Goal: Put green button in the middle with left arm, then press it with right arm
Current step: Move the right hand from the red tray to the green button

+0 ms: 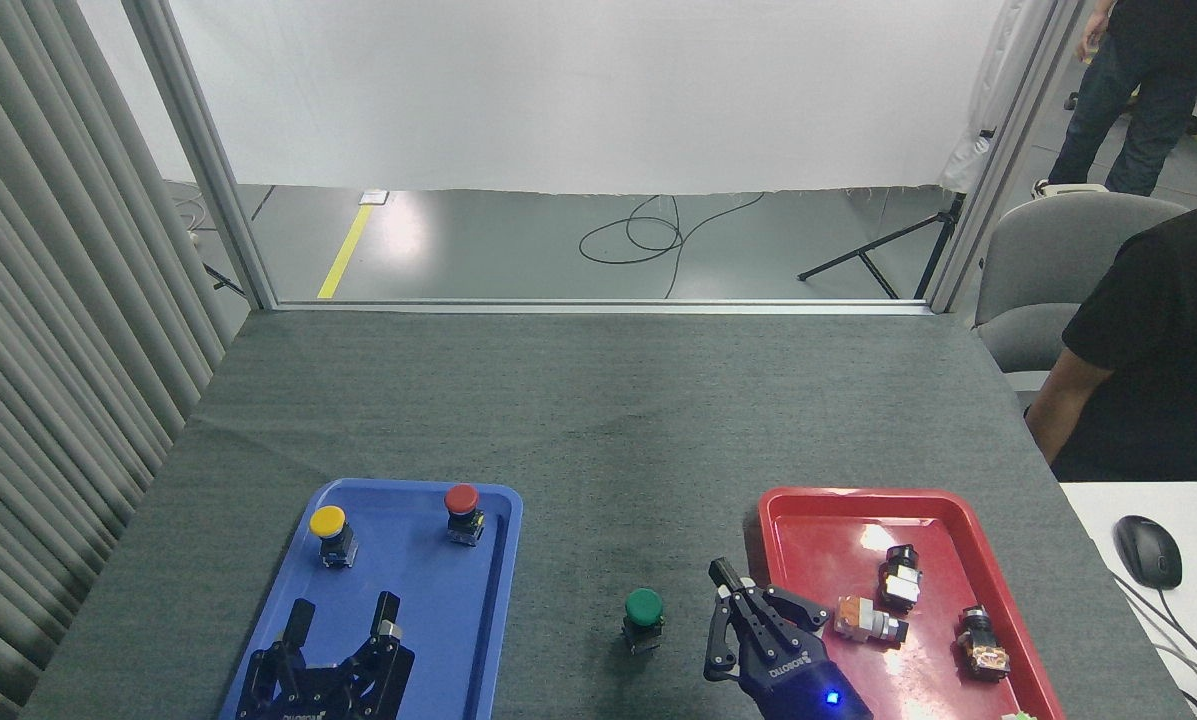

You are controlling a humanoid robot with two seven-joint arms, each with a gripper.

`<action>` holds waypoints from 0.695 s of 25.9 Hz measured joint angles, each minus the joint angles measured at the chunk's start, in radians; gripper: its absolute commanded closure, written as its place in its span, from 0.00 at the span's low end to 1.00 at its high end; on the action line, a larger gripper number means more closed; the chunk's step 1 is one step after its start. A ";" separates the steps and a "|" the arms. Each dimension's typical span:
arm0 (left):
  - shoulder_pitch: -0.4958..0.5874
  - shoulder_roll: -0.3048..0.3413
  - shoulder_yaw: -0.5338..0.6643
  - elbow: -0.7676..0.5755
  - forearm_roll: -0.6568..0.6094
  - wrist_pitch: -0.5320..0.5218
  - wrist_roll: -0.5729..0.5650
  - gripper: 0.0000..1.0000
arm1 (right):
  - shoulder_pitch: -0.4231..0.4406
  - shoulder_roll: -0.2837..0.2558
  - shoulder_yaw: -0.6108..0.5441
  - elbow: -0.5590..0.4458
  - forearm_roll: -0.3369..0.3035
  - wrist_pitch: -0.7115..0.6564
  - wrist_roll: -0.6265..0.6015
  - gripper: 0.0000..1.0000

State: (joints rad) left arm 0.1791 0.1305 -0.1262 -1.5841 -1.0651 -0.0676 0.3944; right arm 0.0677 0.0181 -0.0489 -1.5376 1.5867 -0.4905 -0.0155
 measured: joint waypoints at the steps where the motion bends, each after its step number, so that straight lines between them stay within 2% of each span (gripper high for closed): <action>1: 0.000 -0.001 0.000 0.000 0.000 0.000 -0.006 0.01 | -0.001 0.002 0.006 0.007 0.001 0.001 -0.003 0.87; 18: -0.010 -0.002 -0.001 -0.001 0.001 -0.003 -0.028 0.01 | -0.015 0.008 0.094 0.102 0.029 0.054 -0.010 0.86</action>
State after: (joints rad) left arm 0.1695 0.1286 -0.1272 -1.5847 -1.0646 -0.0703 0.3663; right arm 0.0524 0.0257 0.0452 -1.4356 1.6156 -0.4363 -0.0252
